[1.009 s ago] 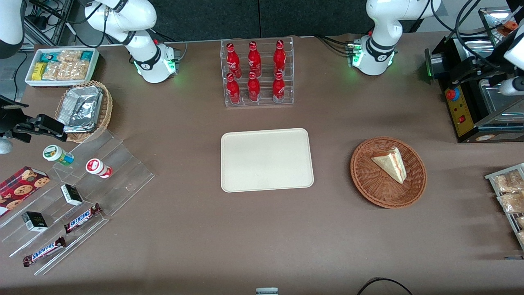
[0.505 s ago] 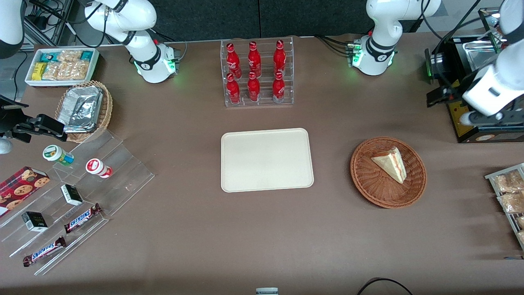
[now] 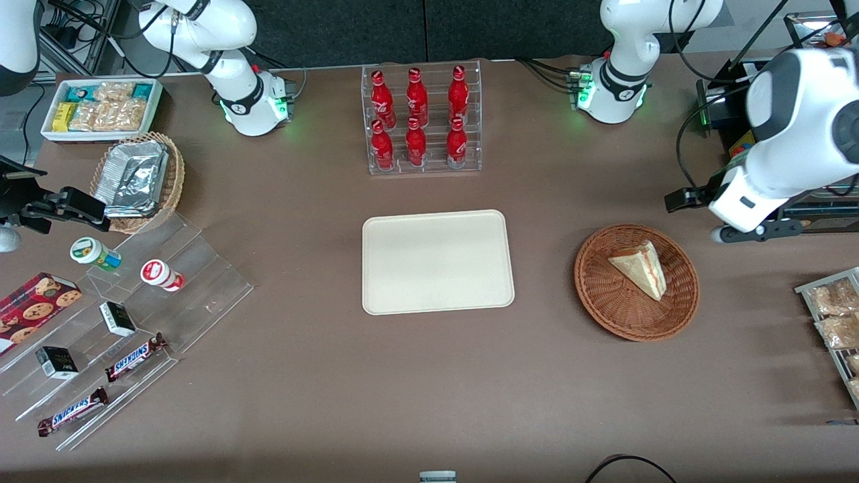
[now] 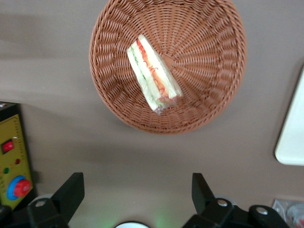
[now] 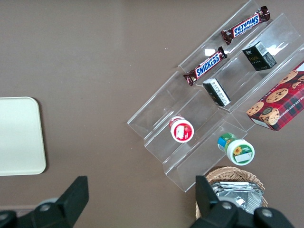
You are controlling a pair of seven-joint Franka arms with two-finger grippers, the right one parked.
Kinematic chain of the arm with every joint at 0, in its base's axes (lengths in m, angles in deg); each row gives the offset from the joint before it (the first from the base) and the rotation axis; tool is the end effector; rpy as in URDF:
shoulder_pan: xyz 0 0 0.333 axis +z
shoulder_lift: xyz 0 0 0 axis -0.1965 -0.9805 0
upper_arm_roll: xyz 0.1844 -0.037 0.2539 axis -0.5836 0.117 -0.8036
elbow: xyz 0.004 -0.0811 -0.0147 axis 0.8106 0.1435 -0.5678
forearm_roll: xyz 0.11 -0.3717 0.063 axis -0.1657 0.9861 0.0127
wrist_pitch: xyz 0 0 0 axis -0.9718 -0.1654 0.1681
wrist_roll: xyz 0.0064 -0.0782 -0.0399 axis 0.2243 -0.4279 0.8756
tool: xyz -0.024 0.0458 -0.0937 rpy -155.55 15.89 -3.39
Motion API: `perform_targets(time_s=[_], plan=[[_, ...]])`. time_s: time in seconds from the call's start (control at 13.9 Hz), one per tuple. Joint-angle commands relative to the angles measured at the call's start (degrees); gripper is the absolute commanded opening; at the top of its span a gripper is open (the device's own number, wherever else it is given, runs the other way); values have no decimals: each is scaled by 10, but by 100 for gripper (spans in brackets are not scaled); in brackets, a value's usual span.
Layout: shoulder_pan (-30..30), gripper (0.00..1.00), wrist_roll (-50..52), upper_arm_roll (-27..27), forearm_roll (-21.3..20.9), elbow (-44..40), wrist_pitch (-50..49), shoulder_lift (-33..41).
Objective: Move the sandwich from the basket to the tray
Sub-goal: 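Move the left gripper down over the wrapped sandwich in the wicker basket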
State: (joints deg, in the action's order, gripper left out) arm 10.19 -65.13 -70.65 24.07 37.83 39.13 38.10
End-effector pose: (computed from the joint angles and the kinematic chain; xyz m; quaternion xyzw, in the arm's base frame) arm 0.5202 -0.0265 0.4431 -0.9923 -0.0643 0.1037 0.0201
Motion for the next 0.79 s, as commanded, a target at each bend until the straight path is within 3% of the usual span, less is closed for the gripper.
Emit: perform_targets(time_s=[0.0,0.22,0.72], plan=[[0,100,67,0,-6,53,69,-3],[0,100,180,0,-9,89,151,-13],[0,100,290,2,-10,103,246,-65]])
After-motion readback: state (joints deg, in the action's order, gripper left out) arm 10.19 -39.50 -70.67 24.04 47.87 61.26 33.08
